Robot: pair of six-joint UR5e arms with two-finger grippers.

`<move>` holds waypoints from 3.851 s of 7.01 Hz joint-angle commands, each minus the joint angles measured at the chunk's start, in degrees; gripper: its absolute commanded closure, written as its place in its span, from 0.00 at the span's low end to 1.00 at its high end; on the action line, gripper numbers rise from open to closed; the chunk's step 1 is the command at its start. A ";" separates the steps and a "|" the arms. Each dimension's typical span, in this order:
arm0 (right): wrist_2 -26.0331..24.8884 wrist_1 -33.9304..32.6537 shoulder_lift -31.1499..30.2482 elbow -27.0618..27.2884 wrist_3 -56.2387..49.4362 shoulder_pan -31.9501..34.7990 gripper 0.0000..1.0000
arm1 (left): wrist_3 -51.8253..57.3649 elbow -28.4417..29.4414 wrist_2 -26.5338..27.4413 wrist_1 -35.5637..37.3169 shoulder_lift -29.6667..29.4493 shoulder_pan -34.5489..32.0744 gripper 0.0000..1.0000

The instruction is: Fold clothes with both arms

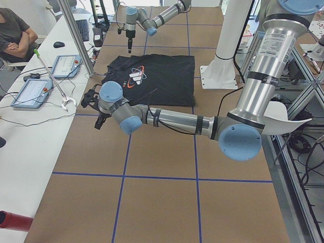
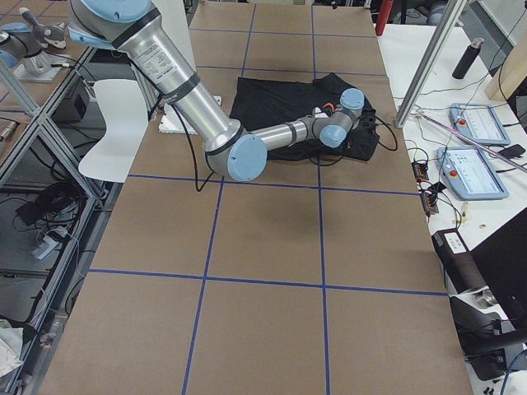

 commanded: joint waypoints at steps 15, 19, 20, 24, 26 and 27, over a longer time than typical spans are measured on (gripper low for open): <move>-1.46 0.09 2.87 -2.16 -0.39 -1.11 1.00 | 0.00 -0.30 -0.03 0.00 0.09 -0.08 0.01; 0.30 0.27 2.87 3.21 -0.49 -5.93 1.00 | 0.00 -0.21 -0.03 0.00 0.44 -0.16 0.01; 0.39 0.27 2.70 3.91 -0.49 -6.90 0.97 | 0.00 -0.21 0.06 0.00 0.61 -0.16 0.01; 2.05 0.18 2.61 4.97 0.04 -8.40 0.00 | 0.00 -0.21 -0.03 -0.17 0.71 -0.08 0.01; 2.32 0.09 2.69 5.49 0.30 -7.70 0.00 | 0.00 -0.38 -0.03 0.00 0.44 -0.08 0.01; 4.50 -0.26 2.96 5.85 1.35 -5.96 0.00 | -0.09 -0.21 -0.03 0.00 0.27 -0.08 0.01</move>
